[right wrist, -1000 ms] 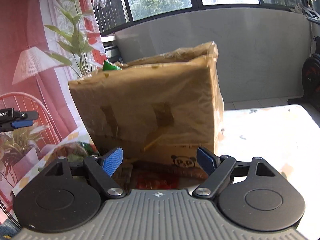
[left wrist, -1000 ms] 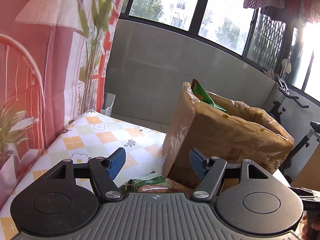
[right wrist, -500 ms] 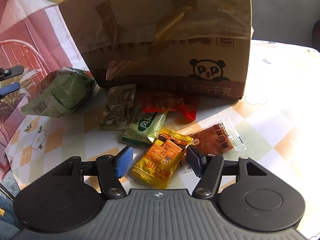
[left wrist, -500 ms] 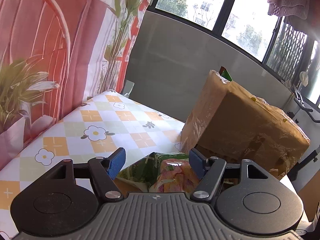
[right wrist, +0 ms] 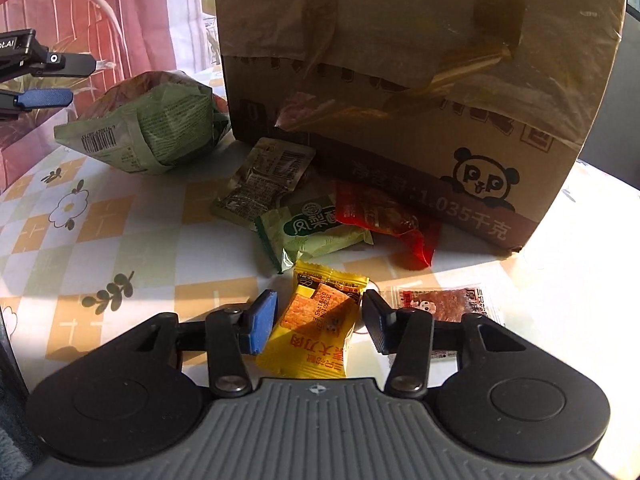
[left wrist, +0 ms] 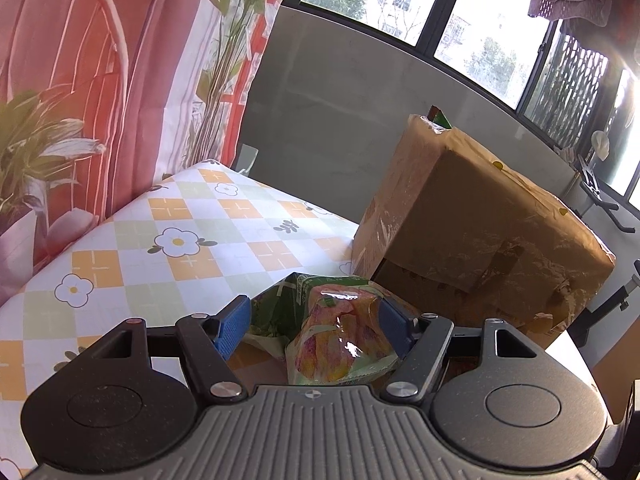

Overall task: Organize snacks
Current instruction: 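Move both open tools back down to the snack pile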

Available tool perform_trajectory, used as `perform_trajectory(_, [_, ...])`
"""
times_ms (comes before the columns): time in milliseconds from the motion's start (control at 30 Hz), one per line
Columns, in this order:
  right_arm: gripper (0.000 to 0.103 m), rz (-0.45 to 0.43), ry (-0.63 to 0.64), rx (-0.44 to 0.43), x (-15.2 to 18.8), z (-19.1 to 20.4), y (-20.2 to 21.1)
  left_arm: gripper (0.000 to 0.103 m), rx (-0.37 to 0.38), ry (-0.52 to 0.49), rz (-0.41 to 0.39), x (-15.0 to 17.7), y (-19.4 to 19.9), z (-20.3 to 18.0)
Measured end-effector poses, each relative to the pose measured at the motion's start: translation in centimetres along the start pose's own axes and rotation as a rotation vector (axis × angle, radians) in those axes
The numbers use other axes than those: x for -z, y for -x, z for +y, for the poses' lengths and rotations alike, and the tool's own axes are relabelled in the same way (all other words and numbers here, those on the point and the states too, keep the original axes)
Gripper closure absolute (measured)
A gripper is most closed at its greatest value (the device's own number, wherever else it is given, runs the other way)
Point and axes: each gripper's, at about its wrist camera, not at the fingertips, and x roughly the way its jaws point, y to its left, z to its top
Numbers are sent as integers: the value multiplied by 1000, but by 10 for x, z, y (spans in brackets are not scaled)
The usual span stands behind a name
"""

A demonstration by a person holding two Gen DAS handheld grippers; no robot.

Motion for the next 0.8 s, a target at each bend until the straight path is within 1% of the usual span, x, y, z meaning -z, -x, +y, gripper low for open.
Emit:
perform_trajectory(67, [56, -5, -3, -3, 0, -1, 1, 30, -3, -1, 5, 0, -1, -1])
perform_trajectory(100, [62, -12, 1, 1, 1, -2, 2, 30, -6, -1, 7, 0, -2, -1])
perform_trajectory(133, [63, -22, 14, 4, 1, -2, 1, 30, -10, -3, 8, 1, -2, -2])
perform_trajectory(200, [64, -55, 34, -16, 4, -5, 0, 30, -15, 1, 10, 2, -4, -2])
perform_trajectory(367, [64, -116, 12, -26, 11, -10, -1, 30, -23, 15, 29, 1, -5, -3])
perform_trajectory(500, [64, -150, 28, -40, 17, -10, 1, 27, -43, 58, 18, -8, -12, -1])
perform_trajectory(567, [64, -153, 23, -44, 17, -11, 2, 27, -61, 76, 2, -13, -18, -1])
perform_trajectory(700, [64, -157, 14, -54, 17, -12, 1, 27, -170, 59, -22, -25, -36, -12])
perform_trajectory(800, [64, -161, 3, -61, 18, -13, 3, 27, -162, 78, -4, -30, -50, -14])
